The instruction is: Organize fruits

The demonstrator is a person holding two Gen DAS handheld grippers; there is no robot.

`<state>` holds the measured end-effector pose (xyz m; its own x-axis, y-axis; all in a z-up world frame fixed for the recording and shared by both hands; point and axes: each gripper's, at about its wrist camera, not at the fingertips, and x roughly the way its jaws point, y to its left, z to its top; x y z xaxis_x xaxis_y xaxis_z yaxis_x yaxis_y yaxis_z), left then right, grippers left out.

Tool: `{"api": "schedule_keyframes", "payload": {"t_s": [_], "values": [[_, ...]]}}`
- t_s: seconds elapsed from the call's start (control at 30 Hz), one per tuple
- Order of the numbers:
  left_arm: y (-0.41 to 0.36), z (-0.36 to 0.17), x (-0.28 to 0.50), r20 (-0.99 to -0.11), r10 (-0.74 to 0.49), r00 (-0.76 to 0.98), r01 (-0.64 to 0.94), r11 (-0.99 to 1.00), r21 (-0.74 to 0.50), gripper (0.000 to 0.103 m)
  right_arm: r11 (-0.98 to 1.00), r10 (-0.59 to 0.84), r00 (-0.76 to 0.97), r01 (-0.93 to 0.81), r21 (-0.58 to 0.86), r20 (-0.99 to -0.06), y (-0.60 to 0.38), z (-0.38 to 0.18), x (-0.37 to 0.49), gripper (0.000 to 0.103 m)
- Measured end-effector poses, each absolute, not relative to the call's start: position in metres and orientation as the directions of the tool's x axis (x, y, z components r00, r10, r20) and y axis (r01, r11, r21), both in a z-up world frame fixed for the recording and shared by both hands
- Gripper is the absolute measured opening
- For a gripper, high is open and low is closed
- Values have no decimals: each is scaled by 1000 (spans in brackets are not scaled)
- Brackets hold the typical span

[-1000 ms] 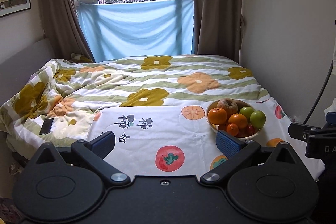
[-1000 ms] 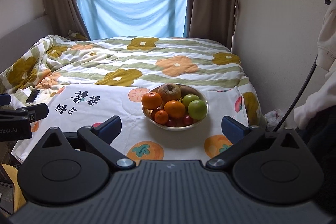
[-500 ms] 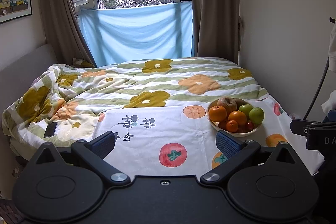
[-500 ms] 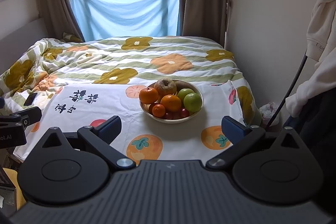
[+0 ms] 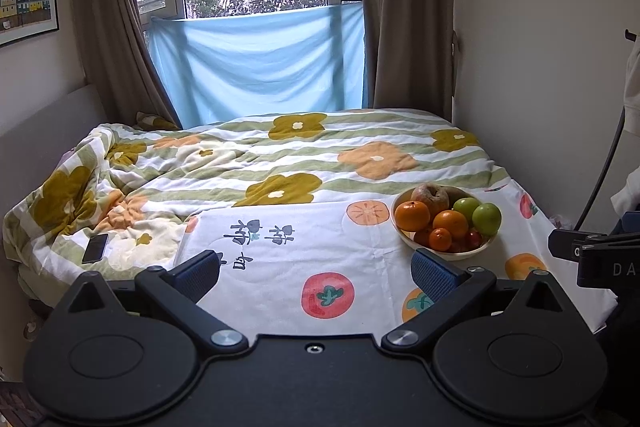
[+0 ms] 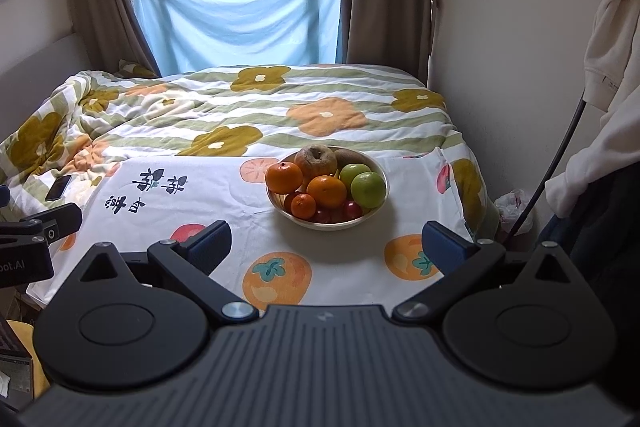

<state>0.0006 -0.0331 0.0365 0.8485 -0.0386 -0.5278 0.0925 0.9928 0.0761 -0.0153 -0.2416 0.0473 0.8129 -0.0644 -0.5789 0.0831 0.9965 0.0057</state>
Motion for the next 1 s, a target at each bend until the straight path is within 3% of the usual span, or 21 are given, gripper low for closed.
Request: {"api": "schedule_keyframes", "payload": {"t_s": [1.0], "values": [[-30,29,-2,-550,-31,835,102,990,99,103,996,-56,785,87,19,-617,-242,35,-9,103]]}}
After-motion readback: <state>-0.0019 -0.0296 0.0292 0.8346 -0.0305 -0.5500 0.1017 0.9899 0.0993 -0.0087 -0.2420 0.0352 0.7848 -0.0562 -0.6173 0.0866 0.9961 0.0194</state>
